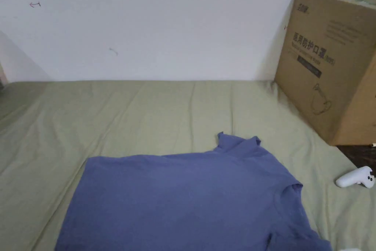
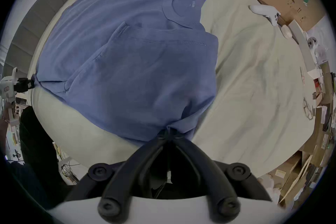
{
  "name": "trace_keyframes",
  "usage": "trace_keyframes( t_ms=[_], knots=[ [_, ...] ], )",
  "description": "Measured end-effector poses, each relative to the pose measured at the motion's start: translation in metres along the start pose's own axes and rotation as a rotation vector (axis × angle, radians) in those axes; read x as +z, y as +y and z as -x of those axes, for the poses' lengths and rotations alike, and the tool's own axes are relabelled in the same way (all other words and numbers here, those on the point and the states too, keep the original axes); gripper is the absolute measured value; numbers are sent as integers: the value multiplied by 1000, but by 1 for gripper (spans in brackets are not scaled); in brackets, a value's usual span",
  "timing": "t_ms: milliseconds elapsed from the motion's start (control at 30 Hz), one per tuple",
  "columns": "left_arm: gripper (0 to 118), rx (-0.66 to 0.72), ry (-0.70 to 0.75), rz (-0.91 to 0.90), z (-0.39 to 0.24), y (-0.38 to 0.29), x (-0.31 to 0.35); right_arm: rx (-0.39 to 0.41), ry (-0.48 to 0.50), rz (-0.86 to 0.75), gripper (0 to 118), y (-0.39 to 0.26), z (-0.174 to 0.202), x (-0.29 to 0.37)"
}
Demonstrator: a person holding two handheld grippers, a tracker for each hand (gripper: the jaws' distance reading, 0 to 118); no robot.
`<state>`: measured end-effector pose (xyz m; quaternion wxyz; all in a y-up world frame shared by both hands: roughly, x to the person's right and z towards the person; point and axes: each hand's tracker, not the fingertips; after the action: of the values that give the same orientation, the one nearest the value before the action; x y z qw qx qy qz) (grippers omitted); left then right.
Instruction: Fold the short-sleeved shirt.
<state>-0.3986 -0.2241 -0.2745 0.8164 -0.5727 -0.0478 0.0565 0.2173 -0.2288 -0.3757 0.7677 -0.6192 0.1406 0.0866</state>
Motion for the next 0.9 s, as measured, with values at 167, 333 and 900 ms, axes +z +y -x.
trace_keyframes(
  t_ms=[167, 333, 900],
  knots=[
    [99, 7, -10, -89, 6, -7, 16, -58, -44, -141, 103, -8, 2, 20],
    [117, 155, -90, -241, -2, -10, 55, -185, 97, -309, 113, -9, 15, 67],
    [1, 162, 8, -137, -22, 19, 65, -202, 137, -665, 0, 14, 92, 123]
  ],
)
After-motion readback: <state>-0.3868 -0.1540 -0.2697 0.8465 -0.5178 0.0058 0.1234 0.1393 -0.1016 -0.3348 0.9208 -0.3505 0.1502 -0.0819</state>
